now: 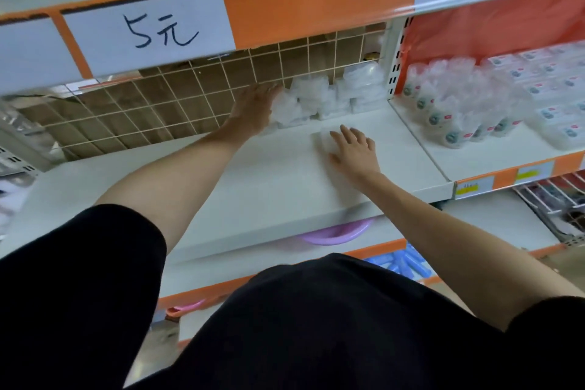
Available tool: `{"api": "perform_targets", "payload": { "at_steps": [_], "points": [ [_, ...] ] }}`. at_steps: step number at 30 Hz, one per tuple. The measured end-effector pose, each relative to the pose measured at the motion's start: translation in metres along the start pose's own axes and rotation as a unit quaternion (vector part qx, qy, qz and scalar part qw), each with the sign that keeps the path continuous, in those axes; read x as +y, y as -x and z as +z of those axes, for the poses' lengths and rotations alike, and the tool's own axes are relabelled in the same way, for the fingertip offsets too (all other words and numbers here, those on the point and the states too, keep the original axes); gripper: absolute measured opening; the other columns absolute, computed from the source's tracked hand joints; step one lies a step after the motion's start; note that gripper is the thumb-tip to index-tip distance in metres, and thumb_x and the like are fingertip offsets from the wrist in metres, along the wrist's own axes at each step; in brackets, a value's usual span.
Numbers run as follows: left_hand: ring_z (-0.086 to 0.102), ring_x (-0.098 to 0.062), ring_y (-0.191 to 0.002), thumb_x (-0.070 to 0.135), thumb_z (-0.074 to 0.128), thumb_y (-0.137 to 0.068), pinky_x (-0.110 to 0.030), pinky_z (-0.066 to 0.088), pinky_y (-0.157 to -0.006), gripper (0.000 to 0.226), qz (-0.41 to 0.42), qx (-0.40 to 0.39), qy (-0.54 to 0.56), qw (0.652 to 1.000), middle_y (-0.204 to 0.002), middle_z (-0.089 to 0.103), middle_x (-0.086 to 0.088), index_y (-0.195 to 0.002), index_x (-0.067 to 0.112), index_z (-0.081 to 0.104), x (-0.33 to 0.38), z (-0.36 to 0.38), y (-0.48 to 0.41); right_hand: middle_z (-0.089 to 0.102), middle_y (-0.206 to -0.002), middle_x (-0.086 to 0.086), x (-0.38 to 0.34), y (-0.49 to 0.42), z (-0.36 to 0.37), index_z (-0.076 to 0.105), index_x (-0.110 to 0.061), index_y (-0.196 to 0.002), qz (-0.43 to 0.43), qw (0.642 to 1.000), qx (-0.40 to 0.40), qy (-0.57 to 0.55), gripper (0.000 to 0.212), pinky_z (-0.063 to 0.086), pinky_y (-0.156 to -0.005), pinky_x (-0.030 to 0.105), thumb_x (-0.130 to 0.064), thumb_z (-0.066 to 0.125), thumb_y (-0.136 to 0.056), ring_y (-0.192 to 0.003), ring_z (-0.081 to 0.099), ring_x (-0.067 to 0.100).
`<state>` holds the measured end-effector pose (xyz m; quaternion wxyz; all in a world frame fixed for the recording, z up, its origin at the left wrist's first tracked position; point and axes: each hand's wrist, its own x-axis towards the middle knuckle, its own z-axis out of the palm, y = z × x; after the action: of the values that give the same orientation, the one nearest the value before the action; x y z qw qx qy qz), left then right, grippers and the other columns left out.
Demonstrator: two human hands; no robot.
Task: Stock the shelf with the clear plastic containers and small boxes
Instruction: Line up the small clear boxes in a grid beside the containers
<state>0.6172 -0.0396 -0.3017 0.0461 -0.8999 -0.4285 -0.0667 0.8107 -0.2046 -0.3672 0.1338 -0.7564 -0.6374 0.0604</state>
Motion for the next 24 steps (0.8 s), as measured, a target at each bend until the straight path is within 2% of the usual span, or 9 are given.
{"api": "perform_targets", "payload": {
  "at_steps": [4,7,9,11,16,21,24],
  "points": [
    [0.041,-0.032,-0.130,0.022,0.072,-0.085,-0.042,0.029,-0.111,0.062,0.023,0.022,-0.011,0.999,-0.140,0.049,-0.011,-0.141,0.017,0.047,-0.011,-0.004,-0.004,0.043,-0.151,0.003,0.000,-0.003,-0.009,0.051,-0.024,-0.141,-0.028,1.000,0.011,0.006,0.047,0.024,-0.106,0.037,-0.033,0.057,-0.095,-0.136,0.034,0.026],
    [0.044,-0.034,-0.129,0.028,0.078,-0.079,-0.043,0.028,-0.111,0.067,0.042,0.014,-0.016,0.999,-0.139,0.051,-0.016,-0.136,0.008,0.049,-0.013,-0.010,-0.011,0.043,-0.150,0.002,0.003,-0.010,-0.012,0.057,-0.025,-0.133,-0.034,0.999,0.006,-0.001,0.046,0.025,-0.106,0.035,-0.036,0.066,-0.090,-0.136,0.034,0.024],
    [0.050,-0.035,-0.123,0.030,0.082,-0.076,-0.044,0.035,-0.106,0.071,0.035,-0.010,0.011,0.999,-0.134,0.055,-0.018,-0.134,0.006,0.049,-0.013,-0.013,-0.014,0.037,-0.154,0.004,0.006,-0.012,-0.009,0.057,-0.023,-0.129,-0.035,0.999,0.000,-0.032,0.046,0.021,-0.109,0.037,-0.035,0.069,-0.087,-0.142,0.029,0.025],
    [0.055,-0.036,-0.117,0.028,0.083,-0.074,-0.043,0.041,-0.099,0.071,0.030,-0.029,0.041,0.998,-0.130,0.058,-0.018,-0.133,0.007,0.050,-0.014,-0.018,-0.015,0.042,-0.150,0.004,0.007,-0.015,-0.009,0.054,-0.022,-0.128,-0.035,0.998,-0.016,-0.057,0.045,0.021,-0.109,0.037,-0.034,0.070,-0.087,-0.143,0.029,0.024],
    [0.052,-0.037,-0.118,0.034,0.084,-0.071,-0.043,0.034,-0.105,0.080,0.032,-0.012,0.039,0.999,-0.131,0.055,-0.019,-0.136,0.004,0.048,-0.013,-0.027,-0.004,0.050,-0.143,0.001,0.006,-0.023,-0.019,0.052,-0.024,-0.132,-0.038,0.997,-0.057,-0.043,0.052,0.031,-0.104,0.038,-0.034,0.072,-0.086,-0.135,0.035,0.026],
    [0.056,-0.032,-0.107,0.046,0.088,-0.062,-0.044,0.046,-0.094,0.084,-0.011,-0.010,0.166,0.986,-0.120,0.055,-0.016,-0.129,0.007,0.056,-0.013,-0.025,0.029,0.056,-0.136,0.004,0.003,-0.019,-0.028,0.055,-0.023,-0.133,-0.024,0.996,-0.072,-0.055,0.058,0.036,-0.100,0.035,-0.029,0.077,-0.080,-0.123,0.045,0.027],
    [0.059,-0.027,-0.109,0.052,0.084,-0.063,-0.043,0.048,-0.093,0.079,-0.020,-0.027,0.170,0.985,-0.124,0.059,-0.008,-0.124,0.011,0.058,-0.012,-0.023,0.058,0.055,-0.134,0.002,-0.003,-0.010,-0.028,0.054,-0.023,-0.133,0.001,0.992,-0.068,-0.104,0.063,0.040,-0.101,0.035,-0.029,0.079,-0.076,-0.121,0.051,0.027]
  ]
}}
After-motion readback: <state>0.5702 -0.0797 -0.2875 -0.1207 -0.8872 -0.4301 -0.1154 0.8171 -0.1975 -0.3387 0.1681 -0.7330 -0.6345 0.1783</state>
